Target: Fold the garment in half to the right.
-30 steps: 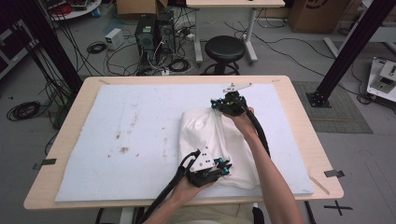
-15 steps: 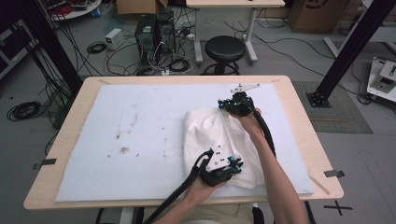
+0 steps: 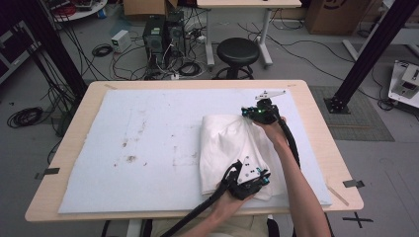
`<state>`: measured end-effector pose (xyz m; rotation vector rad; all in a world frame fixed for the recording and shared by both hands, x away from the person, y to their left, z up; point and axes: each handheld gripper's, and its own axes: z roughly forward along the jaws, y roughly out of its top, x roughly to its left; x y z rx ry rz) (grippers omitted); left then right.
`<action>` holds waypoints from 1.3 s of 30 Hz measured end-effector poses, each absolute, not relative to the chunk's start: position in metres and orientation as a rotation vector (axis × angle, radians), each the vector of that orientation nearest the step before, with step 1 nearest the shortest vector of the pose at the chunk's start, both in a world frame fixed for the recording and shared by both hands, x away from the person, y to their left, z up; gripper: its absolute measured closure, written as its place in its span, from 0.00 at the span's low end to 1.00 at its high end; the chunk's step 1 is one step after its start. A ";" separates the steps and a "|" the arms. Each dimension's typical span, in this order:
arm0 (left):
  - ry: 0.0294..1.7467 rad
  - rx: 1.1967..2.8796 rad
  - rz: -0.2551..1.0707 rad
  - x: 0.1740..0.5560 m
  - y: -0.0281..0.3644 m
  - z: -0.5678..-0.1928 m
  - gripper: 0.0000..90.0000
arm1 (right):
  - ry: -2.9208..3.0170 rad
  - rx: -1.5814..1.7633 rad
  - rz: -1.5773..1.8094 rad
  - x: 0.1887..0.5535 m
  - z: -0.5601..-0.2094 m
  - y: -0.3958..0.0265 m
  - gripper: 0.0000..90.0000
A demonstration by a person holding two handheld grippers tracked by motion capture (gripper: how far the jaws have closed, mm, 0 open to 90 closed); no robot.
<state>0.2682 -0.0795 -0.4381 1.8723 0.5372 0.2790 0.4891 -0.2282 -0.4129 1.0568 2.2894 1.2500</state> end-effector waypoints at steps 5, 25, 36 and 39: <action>0.549 1.887 0.281 0.270 -0.089 -0.442 0.92 | 2.288 1.084 1.236 0.492 -0.418 -0.235 0.96; 0.570 1.911 0.241 0.276 -0.104 -0.448 0.92 | 2.263 1.192 1.170 0.495 -0.432 -0.257 0.90; 0.568 1.922 0.222 0.275 -0.109 -0.448 0.91 | 2.100 1.184 1.254 0.477 -0.403 -0.268 0.87; 0.566 1.929 0.224 0.274 -0.110 -0.448 0.91 | 2.089 1.136 1.277 0.471 -0.396 -0.264 0.83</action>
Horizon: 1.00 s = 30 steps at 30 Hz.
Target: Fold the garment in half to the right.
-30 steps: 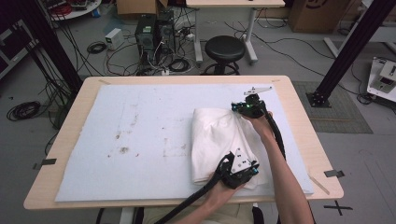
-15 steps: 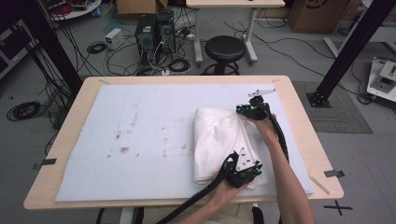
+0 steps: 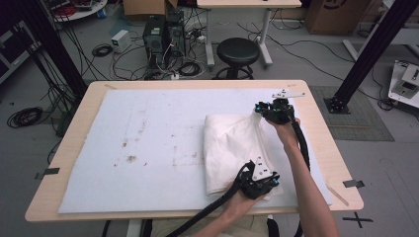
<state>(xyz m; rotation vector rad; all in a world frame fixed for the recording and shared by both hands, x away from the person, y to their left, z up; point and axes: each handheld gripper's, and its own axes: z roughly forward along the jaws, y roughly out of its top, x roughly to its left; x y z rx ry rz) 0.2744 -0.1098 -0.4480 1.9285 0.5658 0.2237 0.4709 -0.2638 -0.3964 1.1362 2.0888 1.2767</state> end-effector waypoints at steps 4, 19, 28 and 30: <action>0.564 1.929 0.219 0.275 -0.110 -0.448 0.91 | 2.067 1.097 1.308 0.464 -0.389 -0.259 0.83; 0.557 1.949 0.209 0.273 -0.114 -0.448 0.91 | 2.270 1.247 1.003 0.478 -0.440 -0.266 0.89; 0.530 1.904 0.127 0.271 -0.101 -0.438 0.85 | 2.237 1.195 0.918 0.472 -0.435 -0.261 0.87; 0.511 1.882 0.116 0.269 -0.095 -0.431 0.81 | 2.217 1.193 0.931 0.468 -0.432 -0.263 0.86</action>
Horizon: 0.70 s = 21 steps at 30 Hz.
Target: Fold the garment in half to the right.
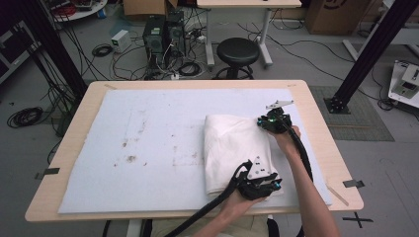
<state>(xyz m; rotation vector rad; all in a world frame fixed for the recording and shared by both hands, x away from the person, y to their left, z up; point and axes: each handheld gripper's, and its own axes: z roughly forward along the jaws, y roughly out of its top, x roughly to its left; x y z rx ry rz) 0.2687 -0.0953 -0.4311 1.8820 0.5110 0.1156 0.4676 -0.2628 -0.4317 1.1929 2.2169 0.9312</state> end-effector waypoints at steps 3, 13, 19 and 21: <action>0.517 1.853 0.154 0.266 -0.086 -0.421 0.79 | 2.186 1.200 0.969 0.462 -0.428 -0.268 0.84; 0.569 1.996 0.269 0.271 -0.103 -0.435 0.82 | 2.126 1.207 1.101 0.445 -0.418 -0.282 0.80; 0.539 2.087 0.291 0.265 -0.118 -0.449 0.83 | 2.143 1.159 1.159 0.430 -0.415 -0.283 0.75; 0.517 2.102 0.278 0.265 -0.118 -0.449 0.83 | 2.159 1.141 1.176 0.424 -0.415 -0.283 0.73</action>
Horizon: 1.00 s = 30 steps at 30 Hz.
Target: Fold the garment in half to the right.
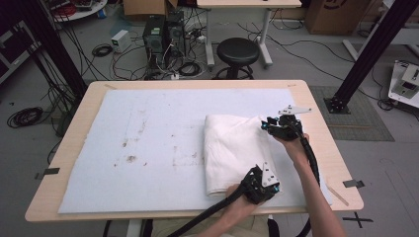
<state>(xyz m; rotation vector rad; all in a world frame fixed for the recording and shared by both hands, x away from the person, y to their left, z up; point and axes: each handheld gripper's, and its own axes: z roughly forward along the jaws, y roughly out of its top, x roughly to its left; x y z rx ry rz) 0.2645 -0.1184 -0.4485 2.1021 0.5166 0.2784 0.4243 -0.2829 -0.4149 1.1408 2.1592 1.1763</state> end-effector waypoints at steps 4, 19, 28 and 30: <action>0.470 2.040 0.215 0.260 -0.101 -0.431 0.74 | 2.171 1.112 1.204 0.411 -0.413 -0.281 0.70; 0.581 2.007 0.338 0.290 0.019 -0.410 0.62 | 2.345 0.928 1.388 0.319 -0.424 -0.269 0.63; 0.602 2.131 0.270 0.293 0.024 -0.442 0.59 | 2.457 0.911 1.303 0.298 -0.448 -0.264 0.70; 0.609 2.116 0.248 0.292 0.028 -0.445 0.59 | 2.460 0.918 1.303 0.295 -0.450 -0.265 0.73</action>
